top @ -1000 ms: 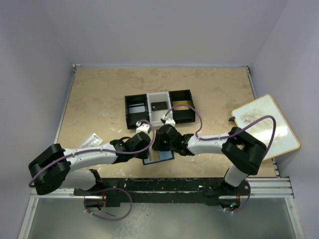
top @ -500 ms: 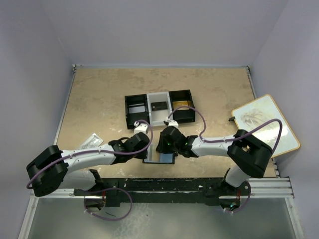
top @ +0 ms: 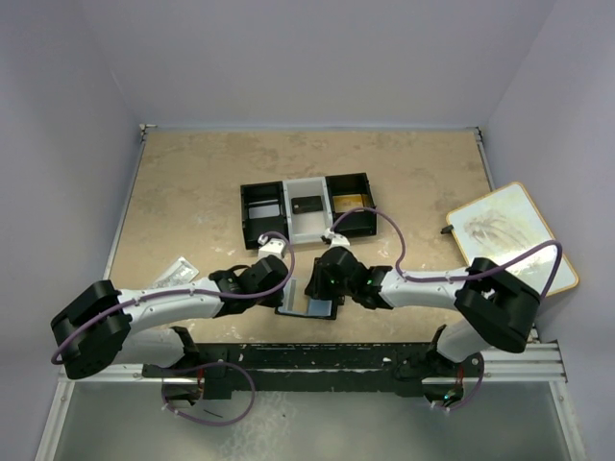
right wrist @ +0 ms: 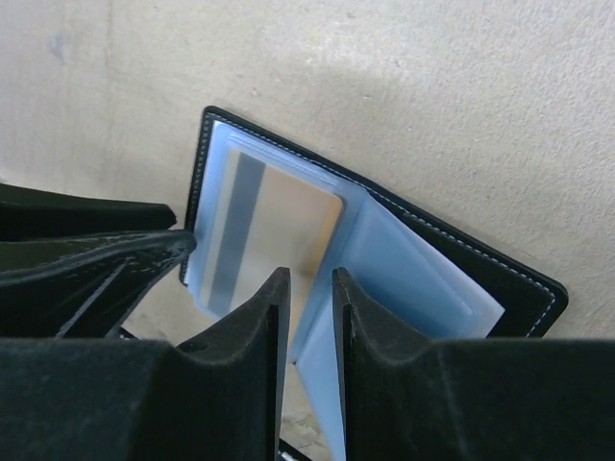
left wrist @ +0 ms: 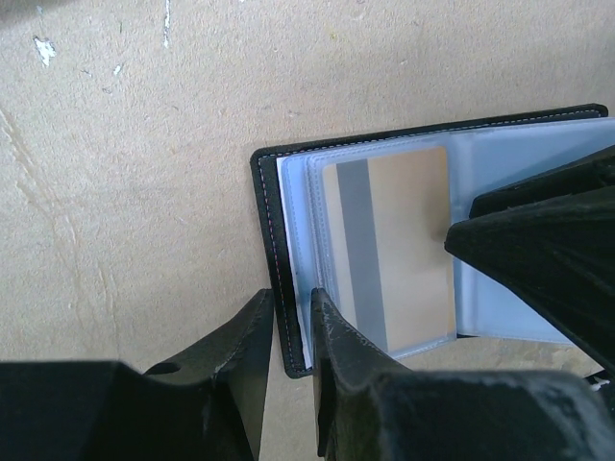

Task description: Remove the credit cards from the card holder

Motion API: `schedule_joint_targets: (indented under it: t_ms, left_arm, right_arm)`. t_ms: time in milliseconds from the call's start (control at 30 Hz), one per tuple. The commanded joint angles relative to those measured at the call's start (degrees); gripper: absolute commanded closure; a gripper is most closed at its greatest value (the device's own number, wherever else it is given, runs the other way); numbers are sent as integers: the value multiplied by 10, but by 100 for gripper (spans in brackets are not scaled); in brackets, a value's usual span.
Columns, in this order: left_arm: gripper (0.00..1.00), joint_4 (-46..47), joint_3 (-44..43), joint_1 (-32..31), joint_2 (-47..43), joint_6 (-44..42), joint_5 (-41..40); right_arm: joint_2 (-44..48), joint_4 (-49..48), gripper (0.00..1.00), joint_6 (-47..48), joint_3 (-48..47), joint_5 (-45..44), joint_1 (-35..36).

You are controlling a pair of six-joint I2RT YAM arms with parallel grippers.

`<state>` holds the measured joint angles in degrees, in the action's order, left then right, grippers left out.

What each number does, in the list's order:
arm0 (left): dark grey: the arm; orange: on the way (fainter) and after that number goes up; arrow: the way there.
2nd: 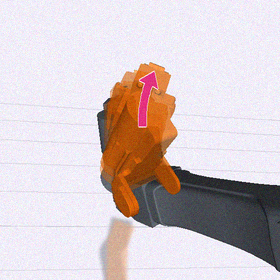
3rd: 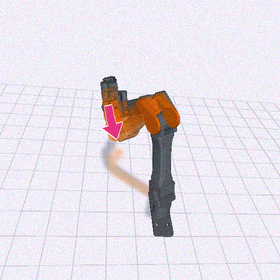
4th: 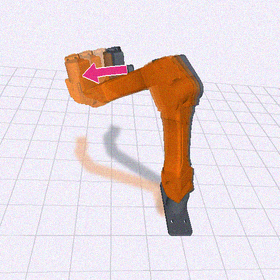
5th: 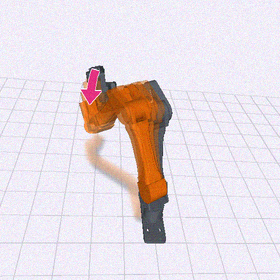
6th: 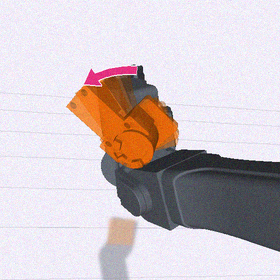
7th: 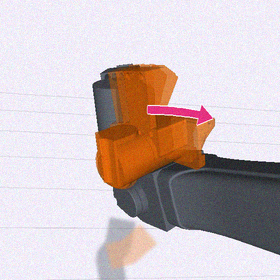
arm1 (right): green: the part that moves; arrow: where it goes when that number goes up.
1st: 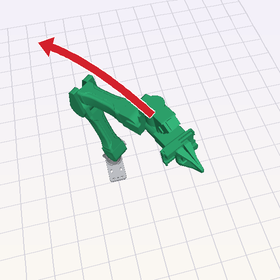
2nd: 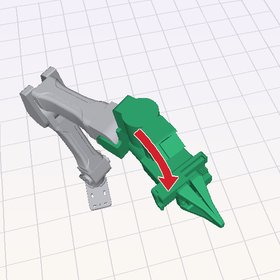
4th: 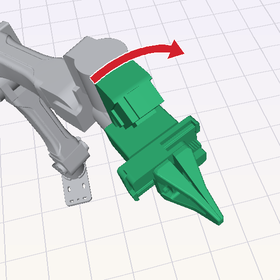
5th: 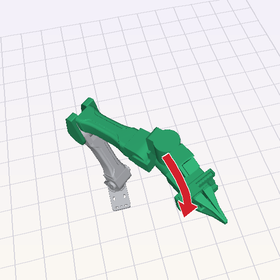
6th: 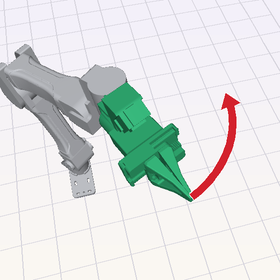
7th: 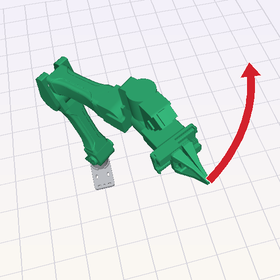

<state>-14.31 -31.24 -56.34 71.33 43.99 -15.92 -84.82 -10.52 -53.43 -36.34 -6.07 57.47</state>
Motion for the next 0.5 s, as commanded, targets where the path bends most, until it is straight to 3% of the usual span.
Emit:
schedule_joint_targets:
  t_ms: [0, 233, 467]
  left_arm:
    - [80, 13, -1, -1, -9, 7, -9]
    - [80, 2, -5, -2, -22, 8, -12]
    - [77, 2, -11, -2, -48, 19, -19]
  right_arm:
    - [-25, 6, 74, 3, -16, -7, 3]
    - [-48, 4, 90, -16, 4, 11, 3]
    - [-43, -13, 97, -40, 36, 4, 2]
